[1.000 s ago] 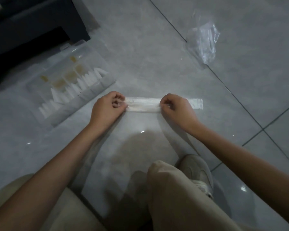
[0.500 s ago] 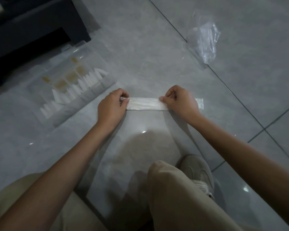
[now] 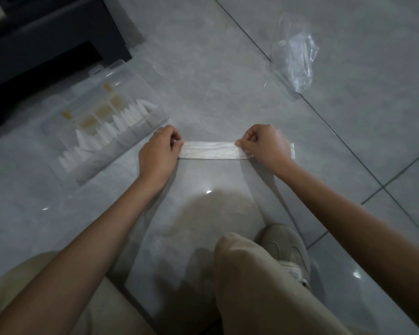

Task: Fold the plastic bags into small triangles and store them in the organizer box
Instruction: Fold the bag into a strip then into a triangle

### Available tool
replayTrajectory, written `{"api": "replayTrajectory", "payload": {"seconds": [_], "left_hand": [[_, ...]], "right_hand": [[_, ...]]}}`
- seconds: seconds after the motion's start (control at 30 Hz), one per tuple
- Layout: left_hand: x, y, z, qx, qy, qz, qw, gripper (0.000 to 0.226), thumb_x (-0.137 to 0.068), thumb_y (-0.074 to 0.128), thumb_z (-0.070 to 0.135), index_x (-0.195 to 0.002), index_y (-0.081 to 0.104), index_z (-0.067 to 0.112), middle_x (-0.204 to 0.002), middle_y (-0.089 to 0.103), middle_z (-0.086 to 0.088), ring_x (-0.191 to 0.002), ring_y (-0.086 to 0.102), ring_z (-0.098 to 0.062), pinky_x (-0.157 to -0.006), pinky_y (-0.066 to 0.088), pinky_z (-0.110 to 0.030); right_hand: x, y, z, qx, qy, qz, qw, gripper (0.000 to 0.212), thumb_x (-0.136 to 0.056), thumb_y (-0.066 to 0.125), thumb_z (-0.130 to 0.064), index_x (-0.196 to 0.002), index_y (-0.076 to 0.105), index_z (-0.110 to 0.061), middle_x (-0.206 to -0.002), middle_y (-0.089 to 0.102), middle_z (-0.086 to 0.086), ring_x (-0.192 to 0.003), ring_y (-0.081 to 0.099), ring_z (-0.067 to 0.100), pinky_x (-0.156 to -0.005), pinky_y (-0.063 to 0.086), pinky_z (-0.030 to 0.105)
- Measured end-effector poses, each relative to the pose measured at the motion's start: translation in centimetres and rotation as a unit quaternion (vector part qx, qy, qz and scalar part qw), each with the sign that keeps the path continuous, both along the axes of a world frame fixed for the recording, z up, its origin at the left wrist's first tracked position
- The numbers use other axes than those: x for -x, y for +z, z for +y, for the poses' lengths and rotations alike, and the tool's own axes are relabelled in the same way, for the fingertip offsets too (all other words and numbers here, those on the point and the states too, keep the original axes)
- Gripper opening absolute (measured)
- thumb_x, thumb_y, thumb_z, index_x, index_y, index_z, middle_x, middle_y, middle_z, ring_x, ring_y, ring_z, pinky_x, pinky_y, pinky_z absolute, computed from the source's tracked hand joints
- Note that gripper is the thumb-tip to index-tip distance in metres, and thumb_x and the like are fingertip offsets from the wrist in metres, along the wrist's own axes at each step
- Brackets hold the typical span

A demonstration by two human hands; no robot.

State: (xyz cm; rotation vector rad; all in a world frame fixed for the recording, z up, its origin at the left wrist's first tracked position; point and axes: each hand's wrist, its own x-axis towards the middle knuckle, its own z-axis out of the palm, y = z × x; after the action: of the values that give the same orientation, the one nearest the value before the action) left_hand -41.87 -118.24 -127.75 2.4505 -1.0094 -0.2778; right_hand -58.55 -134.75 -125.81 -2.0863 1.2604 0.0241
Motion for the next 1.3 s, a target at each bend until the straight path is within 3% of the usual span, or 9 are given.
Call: {"api": "replayTrajectory", "payload": {"seconds": [0.13, 0.23, 0.33, 0.43, 0.5, 0.6, 0.87, 1.1, 1.3], "left_hand": [[0.7, -0.4, 0.4, 0.003, -0.118, -0.121, 0.986, 0.028, -0.091, 0.053, 0.025, -0.112, 0.06, 0.008, -0.123, 0.057, -0.013, -0.112, 0.055, -0.031, -0.088, 0.037, -0.039], [1.4, -1.4, 1.3, -0.081, -0.265, -0.165, 0.947, 0.058, -0.094, 0.035, 0.041, -0.14, 0.047, 0.008, -0.15, 0.042, -0.011, -0.138, 0.04, -0.022, -0.109, 0.015, -0.042], [1.0, -2.2, 2.6, -0.147, -0.266, -0.175, 0.936, 0.073, -0.094, 0.021, 0.054, -0.15, 0.028, 0.008, -0.158, 0.025, -0.008, -0.144, 0.026, -0.017, -0.114, -0.005, -0.045], [0.7, -2.1, 3.0, -0.171, -0.253, -0.167, 0.937, 0.078, -0.093, 0.018, 0.059, -0.153, 0.02, 0.009, -0.16, 0.018, -0.006, -0.147, 0.018, -0.014, -0.114, -0.011, -0.048], [0.7, -2.1, 3.0, -0.171, -0.252, -0.169, 0.937, 0.078, -0.093, 0.017, 0.059, -0.153, 0.019, 0.009, -0.16, 0.017, -0.006, -0.147, 0.016, -0.014, -0.114, -0.008, -0.051], [0.9, -2.3, 2.8, -0.178, -0.253, -0.18, 0.934, 0.076, -0.094, 0.016, 0.058, -0.153, 0.019, 0.01, -0.16, 0.018, -0.005, -0.146, 0.015, -0.011, -0.113, -0.007, -0.052], [1.0, -2.1, 2.7, -0.198, -0.24, -0.188, 0.931, 0.079, -0.091, 0.013, 0.061, -0.153, 0.016, 0.012, -0.161, 0.015, -0.004, -0.147, 0.017, -0.014, -0.112, -0.014, -0.051], [1.0, -2.5, 2.8, -0.189, -0.229, -0.189, 0.936, 0.08, -0.091, 0.011, 0.061, -0.153, 0.015, 0.011, -0.161, 0.011, -0.003, -0.147, 0.014, -0.013, -0.111, -0.018, -0.05], [2.8, -2.6, 3.4, -0.122, -0.19, -0.205, 0.952, 0.072, -0.093, 0.03, 0.048, -0.15, 0.022, 0.005, -0.159, 0.016, -0.011, -0.145, 0.013, -0.018, -0.113, -0.012, -0.048]], "right_hand": [[0.0, -0.2, -0.1, 0.0, 0.0, -0.002, 1.0, 0.017, -0.083, 0.073, -0.037, -0.083, 0.066, -0.021, -0.065, 0.057, -0.012, -0.07, 0.057, 0.009, -0.05, 0.032, 0.022], [-0.1, -0.2, -0.1, 0.002, 0.004, 0.001, 1.0, 0.016, -0.083, 0.072, -0.036, -0.083, 0.065, -0.022, -0.065, 0.056, -0.012, -0.071, 0.057, 0.01, -0.05, 0.031, 0.022], [-0.1, 0.2, 0.1, 0.011, 0.01, 0.017, 1.0, 0.016, -0.085, 0.07, -0.035, -0.086, 0.065, -0.02, -0.071, 0.059, -0.01, -0.074, 0.058, 0.012, -0.052, 0.033, 0.024], [-0.8, 0.8, 1.3, 0.185, 0.101, 0.125, 0.97, 0.021, -0.091, 0.06, -0.03, -0.105, 0.062, -0.014, -0.103, 0.062, 0.003, -0.098, 0.056, 0.024, -0.078, 0.036, 0.033], [-1.9, 0.5, 3.0, 0.298, 0.167, 0.106, 0.934, 0.034, -0.093, 0.054, -0.028, -0.123, 0.056, -0.012, -0.126, 0.054, 0.01, -0.117, 0.047, 0.029, -0.097, 0.028, 0.038], [-3.4, -1.0, 6.2, 0.238, 0.28, 0.008, 0.93, 0.052, -0.099, 0.038, -0.032, -0.146, 0.039, -0.009, -0.153, 0.035, 0.011, -0.142, 0.03, 0.027, -0.115, 0.003, 0.035], [0.7, -3.9, 5.0, 0.211, 0.306, 0.046, 0.927, 0.062, -0.098, 0.026, -0.045, -0.148, 0.035, -0.01, -0.154, 0.035, 0.007, -0.141, 0.035, 0.023, -0.115, 0.01, 0.031], [5.5, -3.4, 2.3, 0.169, 0.211, 0.079, 0.96, 0.068, -0.093, 0.004, -0.054, -0.154, 0.013, -0.027, -0.161, 0.008, -0.008, -0.149, 0.009, 0.016, -0.117, -0.003, 0.031], [3.4, -1.0, 1.6, 0.181, 0.122, 0.008, 0.976, 0.042, -0.093, 0.051, -0.024, -0.135, 0.049, -0.018, -0.134, 0.047, 0.004, -0.119, 0.046, 0.027, -0.093, 0.032, 0.034]]}}
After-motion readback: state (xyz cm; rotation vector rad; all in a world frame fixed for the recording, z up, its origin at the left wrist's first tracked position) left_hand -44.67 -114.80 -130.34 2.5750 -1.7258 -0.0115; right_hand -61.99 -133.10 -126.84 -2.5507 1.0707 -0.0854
